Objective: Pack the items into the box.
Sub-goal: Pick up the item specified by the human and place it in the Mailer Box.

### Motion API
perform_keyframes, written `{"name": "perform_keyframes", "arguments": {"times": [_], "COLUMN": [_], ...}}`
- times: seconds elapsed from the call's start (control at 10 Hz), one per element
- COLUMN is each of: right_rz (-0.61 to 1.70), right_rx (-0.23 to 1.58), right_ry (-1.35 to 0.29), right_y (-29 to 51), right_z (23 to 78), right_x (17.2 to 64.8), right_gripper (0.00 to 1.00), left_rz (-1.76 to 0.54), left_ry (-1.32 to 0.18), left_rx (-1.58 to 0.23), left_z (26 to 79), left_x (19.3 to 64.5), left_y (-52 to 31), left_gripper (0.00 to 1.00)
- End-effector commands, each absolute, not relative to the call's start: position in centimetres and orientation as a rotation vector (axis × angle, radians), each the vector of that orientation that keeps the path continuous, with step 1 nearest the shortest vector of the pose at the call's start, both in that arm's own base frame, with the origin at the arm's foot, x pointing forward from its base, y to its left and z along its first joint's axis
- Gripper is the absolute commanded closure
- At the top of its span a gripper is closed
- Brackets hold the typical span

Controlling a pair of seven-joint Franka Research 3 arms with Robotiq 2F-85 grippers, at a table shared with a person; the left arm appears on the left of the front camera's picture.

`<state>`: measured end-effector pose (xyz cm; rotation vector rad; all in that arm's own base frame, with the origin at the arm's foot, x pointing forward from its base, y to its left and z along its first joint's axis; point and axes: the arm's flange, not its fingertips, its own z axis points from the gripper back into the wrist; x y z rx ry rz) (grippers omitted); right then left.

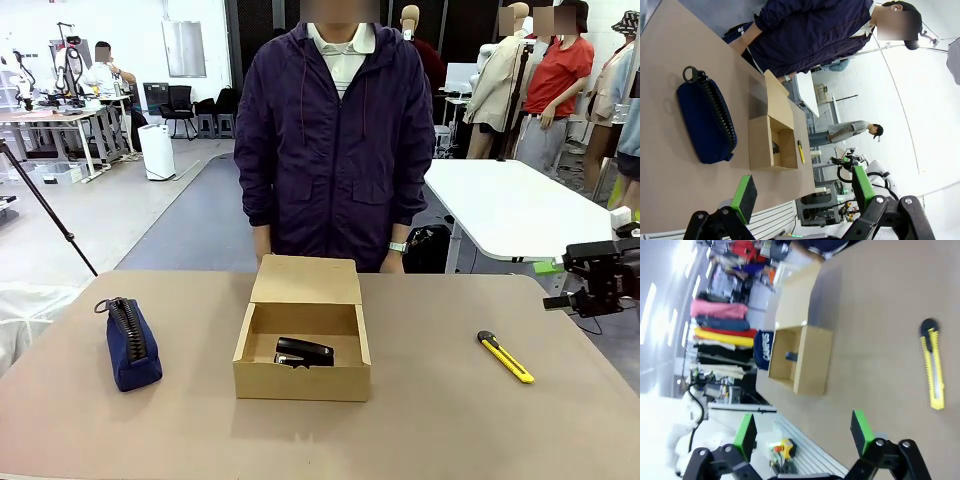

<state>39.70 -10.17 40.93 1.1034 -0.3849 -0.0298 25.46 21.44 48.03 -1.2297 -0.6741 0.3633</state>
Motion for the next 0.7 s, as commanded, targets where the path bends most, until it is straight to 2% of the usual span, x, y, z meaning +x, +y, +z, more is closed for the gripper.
{"name": "perform_keyframes", "arguments": {"times": [0.0,0.6], "right_rz": [0.030,0.030], "right_rx": [1.122,1.122], "right_ry": [-0.351,-0.351], "right_y": [-10.03,-10.03], "right_z": [41.85,41.85], "right_x": [39.91,39.91], "right_gripper": [0.00,0.00], "left_rz": [0.351,0.351], "left_ry": [-0.698,-0.698], "left_rx": [-1.247,-1.247], "left_z": [48.14,48.14], "left_x": [25.46,25.46], "left_y": [21.33,21.33], "left_gripper": [0.00,0.00]}}
